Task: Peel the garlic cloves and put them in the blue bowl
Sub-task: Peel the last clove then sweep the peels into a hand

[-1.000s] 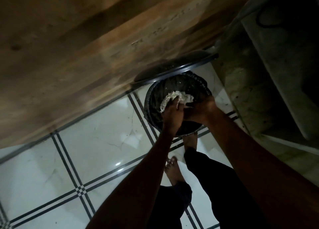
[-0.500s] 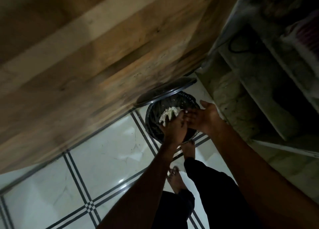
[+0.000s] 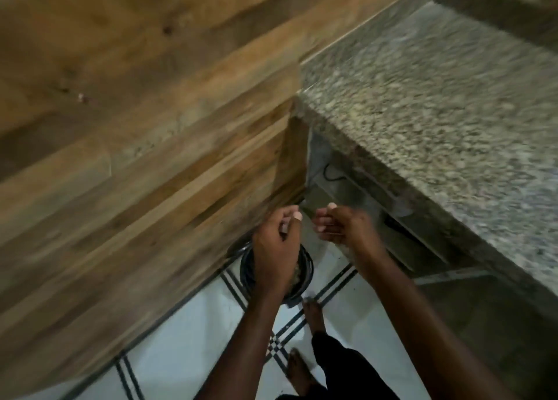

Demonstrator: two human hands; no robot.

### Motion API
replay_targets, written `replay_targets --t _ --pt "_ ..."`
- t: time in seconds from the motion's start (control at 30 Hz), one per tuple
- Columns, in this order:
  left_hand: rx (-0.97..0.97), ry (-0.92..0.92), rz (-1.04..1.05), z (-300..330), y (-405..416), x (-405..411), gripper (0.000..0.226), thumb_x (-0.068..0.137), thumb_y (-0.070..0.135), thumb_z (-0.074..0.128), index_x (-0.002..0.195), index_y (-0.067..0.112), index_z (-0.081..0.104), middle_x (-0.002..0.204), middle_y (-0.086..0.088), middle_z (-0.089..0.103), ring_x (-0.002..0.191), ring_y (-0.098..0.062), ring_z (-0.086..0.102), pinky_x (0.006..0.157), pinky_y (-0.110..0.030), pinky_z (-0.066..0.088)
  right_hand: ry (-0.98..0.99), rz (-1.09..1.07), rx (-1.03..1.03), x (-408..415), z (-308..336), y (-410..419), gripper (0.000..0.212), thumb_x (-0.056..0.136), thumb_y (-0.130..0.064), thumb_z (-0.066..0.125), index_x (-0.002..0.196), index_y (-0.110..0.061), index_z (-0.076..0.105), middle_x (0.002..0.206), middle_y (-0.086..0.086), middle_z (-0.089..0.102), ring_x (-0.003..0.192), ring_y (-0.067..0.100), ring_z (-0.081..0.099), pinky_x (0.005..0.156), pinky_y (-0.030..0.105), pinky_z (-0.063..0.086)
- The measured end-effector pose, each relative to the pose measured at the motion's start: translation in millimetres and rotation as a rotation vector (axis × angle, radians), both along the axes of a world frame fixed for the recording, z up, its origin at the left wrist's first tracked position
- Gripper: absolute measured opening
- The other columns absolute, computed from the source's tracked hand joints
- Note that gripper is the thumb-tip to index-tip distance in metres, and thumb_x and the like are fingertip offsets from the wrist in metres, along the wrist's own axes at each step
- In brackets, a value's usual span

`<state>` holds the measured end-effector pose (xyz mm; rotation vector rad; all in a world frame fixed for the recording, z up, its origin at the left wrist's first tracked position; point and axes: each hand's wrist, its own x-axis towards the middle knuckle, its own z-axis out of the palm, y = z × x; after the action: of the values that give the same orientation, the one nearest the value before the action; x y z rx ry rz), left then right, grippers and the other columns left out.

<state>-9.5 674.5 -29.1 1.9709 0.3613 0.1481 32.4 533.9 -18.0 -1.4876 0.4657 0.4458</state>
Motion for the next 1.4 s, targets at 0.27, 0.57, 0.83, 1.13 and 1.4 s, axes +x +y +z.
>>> replay_targets --t 0.27,0.57,0.83,1.13,1.4 --pt "-0.09 -0.224 -0.238 120.6 -112.6 -17.4 0.018 0.1 0.023 0.061 0.112 0.02 0.075 0.103 0.013 0.073 0.094 0.006 0.065 0.075 -0.006 0.046 -0.362 -0.209 -0.2 -61.0 128.8 -149.7 0.037 0.089 -0.045 0.064 0.089 -0.01 0.076 0.086 0.01 0.077 0.08 0.023 0.072 0.075 0.038 0.055" --pt "-0.097 -0.257 -0.597 144.4 -329.3 -62.1 0.017 0.1 0.025 0.061 0.108 0.021 0.075 0.102 0.012 0.074 0.097 -0.001 0.068 0.084 -0.027 0.057 -0.414 -0.421 -0.446 -164.7 152.1 -353.4 0.041 0.084 -0.049 0.056 0.09 -0.014 0.077 0.082 0.001 0.077 0.078 0.017 0.073 0.082 0.052 0.058" --pt "-0.188 -0.076 -0.761 115.0 -535.8 -116.5 0.033 0.089 0.051 0.058 0.102 0.027 0.077 0.098 0.013 0.076 0.094 -0.008 0.071 0.085 -0.046 0.059 -0.352 -0.574 -0.475 -247.3 120.0 -543.1 0.024 0.096 -0.032 0.06 0.092 -0.016 0.077 0.081 -0.002 0.076 0.074 0.013 0.072 0.08 0.049 0.059" --pt "0.541 -0.039 -1.088 22.4 -655.4 -86.8 0.058 0.094 0.028 0.064 0.147 0.012 0.048 0.148 -0.012 0.048 0.138 -0.03 0.041 0.111 -0.038 0.036 -0.095 -0.481 -0.802 -257.0 40.8 -654.8 0.012 0.093 -0.027 0.067 0.094 -0.018 0.074 0.085 -0.001 0.074 0.079 0.018 0.069 0.069 0.029 0.052" --pt "0.978 -0.068 -1.218 -14.6 -659.1 -66.9 0.084 0.096 0.061 0.042 0.162 0.022 0.008 0.169 -0.01 0.002 0.155 -0.029 0.003 0.12 -0.049 0.01 -0.113 -0.226 -1.129 -199.7 -4.8 -675.0 0.018 0.088 -0.028 0.069 0.089 -0.013 0.059 0.089 0.007 0.058 0.079 0.029 0.059 0.061 0.032 0.04"
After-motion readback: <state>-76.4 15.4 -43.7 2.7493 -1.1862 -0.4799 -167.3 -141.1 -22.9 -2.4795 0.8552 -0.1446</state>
